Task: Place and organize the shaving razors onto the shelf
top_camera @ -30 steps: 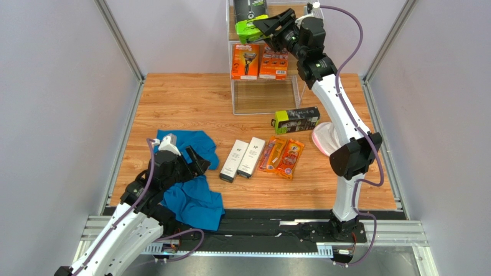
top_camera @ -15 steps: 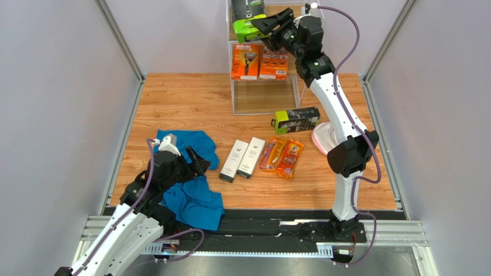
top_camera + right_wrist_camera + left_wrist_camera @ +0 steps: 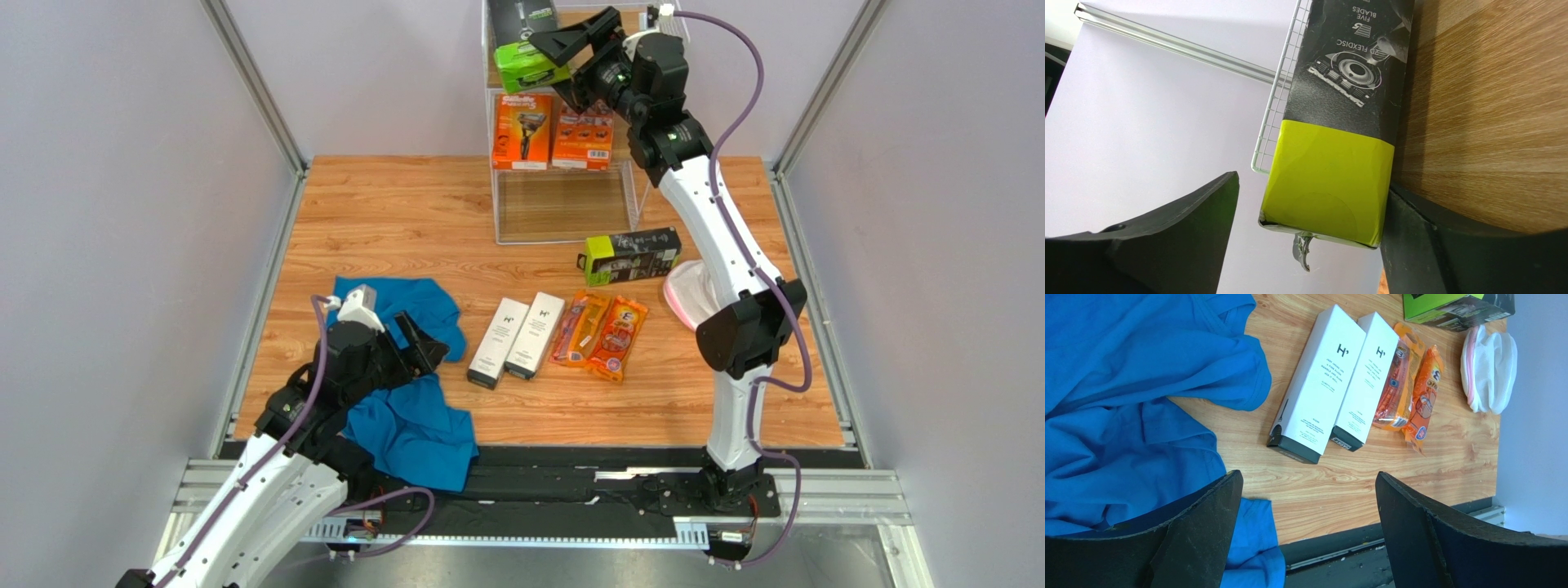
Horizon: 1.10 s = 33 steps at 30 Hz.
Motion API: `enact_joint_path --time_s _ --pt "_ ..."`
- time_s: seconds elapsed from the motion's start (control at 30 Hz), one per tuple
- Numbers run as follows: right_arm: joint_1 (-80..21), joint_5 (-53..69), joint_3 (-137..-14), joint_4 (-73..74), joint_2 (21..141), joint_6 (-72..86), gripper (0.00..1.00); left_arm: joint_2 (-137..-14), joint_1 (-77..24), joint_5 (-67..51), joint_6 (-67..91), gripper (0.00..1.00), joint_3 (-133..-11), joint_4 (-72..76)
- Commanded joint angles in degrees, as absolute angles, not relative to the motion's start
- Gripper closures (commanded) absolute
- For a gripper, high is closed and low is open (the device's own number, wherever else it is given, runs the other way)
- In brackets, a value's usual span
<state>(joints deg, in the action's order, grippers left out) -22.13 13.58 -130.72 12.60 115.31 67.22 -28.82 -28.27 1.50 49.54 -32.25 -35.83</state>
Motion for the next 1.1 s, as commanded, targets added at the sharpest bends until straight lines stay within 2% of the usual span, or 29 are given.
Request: enact_joint_path --time_s 0.0,0.77,1.07 --pt "-22.7 13.7 -131.3 9.5 111.5 66.3 0.16 -28.3 -28.3 0.4 49.0 0.12 -32.0 -34.5" --pt "-23.2 17.0 -118.5 9.0 103.6 64.9 0.13 -26.5 -28.3 -0.8 49.7 0.12 -30.8 -34.8" --pt "-23.2 17.8 -108.7 5.9 98.3 65.0 0.13 -25.7 -28.3 -0.9 50.1 0.12 -29.9 -34.9"
